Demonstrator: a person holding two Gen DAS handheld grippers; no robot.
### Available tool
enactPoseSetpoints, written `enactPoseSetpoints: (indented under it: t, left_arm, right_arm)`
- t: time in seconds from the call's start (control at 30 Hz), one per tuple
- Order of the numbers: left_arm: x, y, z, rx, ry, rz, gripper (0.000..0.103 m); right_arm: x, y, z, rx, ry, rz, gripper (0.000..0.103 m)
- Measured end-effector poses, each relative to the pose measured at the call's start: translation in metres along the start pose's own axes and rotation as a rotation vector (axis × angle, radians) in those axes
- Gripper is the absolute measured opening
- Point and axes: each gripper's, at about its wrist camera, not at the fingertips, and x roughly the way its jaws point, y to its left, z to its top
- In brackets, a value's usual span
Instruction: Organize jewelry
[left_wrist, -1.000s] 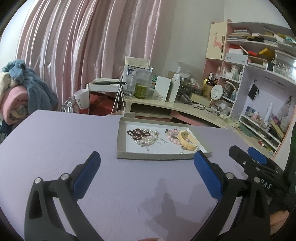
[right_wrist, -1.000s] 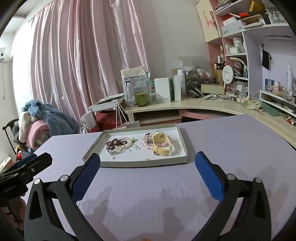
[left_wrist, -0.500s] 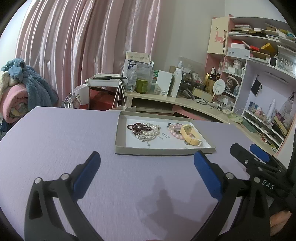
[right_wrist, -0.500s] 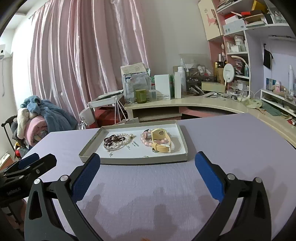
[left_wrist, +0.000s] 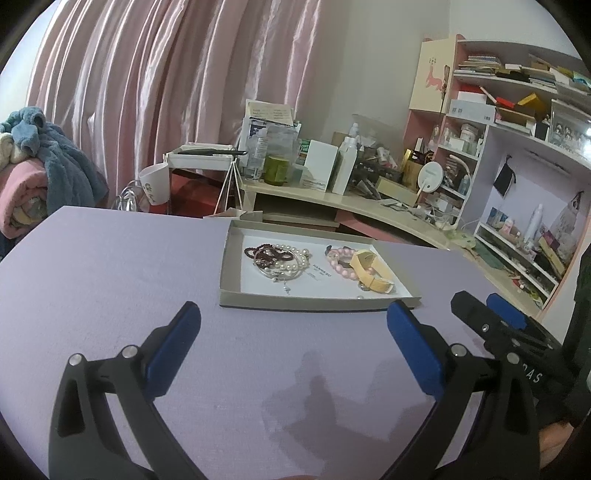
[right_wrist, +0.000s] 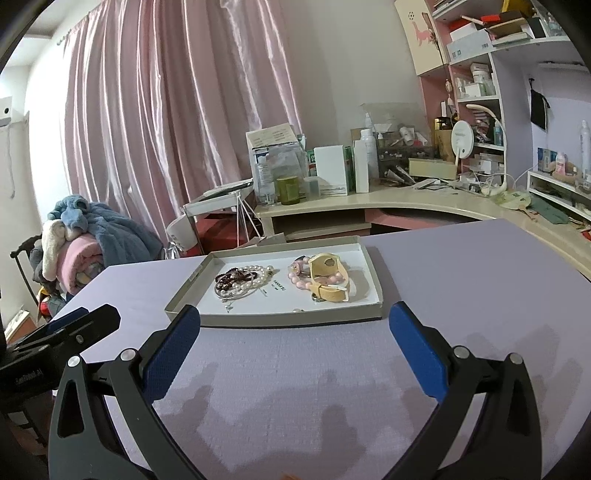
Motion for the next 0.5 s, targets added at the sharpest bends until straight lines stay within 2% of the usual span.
enactPoseSetpoints:
  t: [0.5]
  left_arm:
    - [0.0002,-0.0008,0.0022,0.001,-0.009,-0.022,0.101]
  right_arm:
    - [-0.0003,-0.0012,0.0010,0.003,-0.002,-0.002,0.102]
